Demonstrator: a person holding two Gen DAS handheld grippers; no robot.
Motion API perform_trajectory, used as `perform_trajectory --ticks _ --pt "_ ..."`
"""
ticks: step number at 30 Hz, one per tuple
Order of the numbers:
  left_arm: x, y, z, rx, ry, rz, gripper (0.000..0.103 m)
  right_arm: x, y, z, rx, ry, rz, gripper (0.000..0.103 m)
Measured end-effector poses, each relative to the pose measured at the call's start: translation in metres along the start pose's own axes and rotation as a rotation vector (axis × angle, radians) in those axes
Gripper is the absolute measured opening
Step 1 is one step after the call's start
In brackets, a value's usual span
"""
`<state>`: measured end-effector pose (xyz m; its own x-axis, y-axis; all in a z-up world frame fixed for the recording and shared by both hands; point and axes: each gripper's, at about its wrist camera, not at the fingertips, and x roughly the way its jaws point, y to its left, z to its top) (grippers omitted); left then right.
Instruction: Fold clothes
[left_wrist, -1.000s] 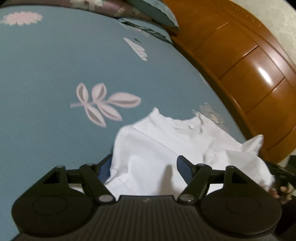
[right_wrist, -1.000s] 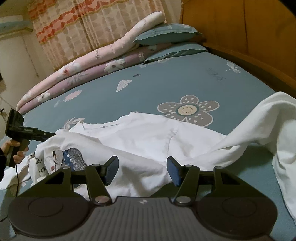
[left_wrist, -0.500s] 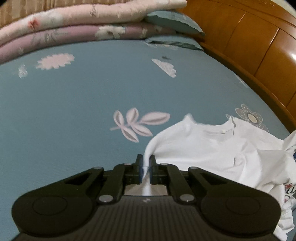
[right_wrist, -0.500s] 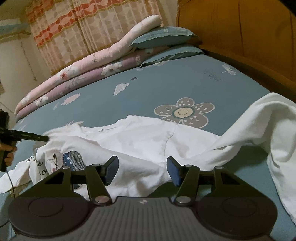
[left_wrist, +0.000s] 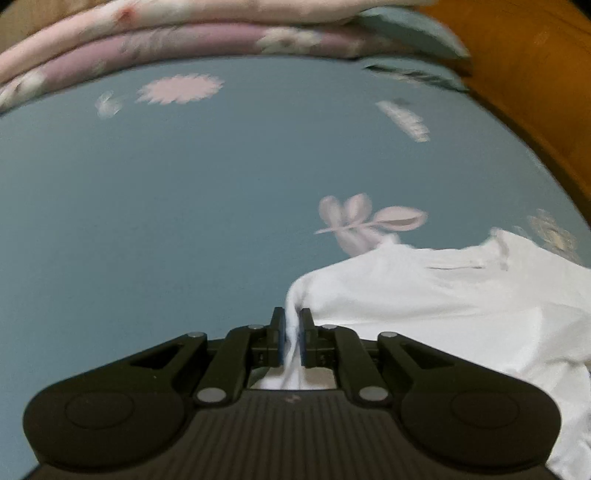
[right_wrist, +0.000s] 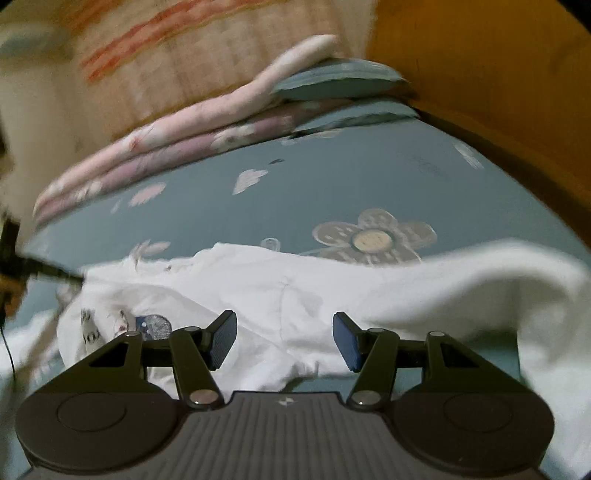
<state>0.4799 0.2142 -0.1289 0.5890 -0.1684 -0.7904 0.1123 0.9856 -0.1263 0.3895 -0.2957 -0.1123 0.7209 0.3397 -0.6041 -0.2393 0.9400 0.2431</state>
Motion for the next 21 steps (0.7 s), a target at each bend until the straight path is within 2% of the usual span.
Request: perform_trajectory --ticks 3,7,9,12,15,18,21 --pt "-0.014 -0.003 0.003 0.036 -0.041 -0.016 0.031 0.027 0.008 0.025 -0.093 0.049 0.034 0.062" --pt "-0.030 -0.012 0.019 0.099 -0.089 -0.027 0.045 0.062 0.018 0.058 -0.217 0.114 0.078 0.062" --pt "-0.028 -0.021 0.027 0.151 -0.099 -0.056 0.053 0.080 0.023 0.075 -0.279 0.147 0.101 0.062" --pt "-0.002 -0.040 0.033 0.251 -0.067 -0.073 0.053 0.107 0.031 0.100 -0.372 0.196 0.134 0.062" --pt "0.030 -0.056 0.033 0.321 -0.026 -0.088 0.053 0.147 0.030 0.108 -0.407 0.247 0.145 0.059" --pt "0.054 -0.063 0.029 0.354 0.007 -0.117 0.053 0.176 0.028 0.106 -0.419 0.282 0.173 0.055" --pt "0.068 -0.063 0.025 0.357 0.031 -0.114 0.053 0.193 0.028 0.098 -0.455 0.295 0.184 0.055"
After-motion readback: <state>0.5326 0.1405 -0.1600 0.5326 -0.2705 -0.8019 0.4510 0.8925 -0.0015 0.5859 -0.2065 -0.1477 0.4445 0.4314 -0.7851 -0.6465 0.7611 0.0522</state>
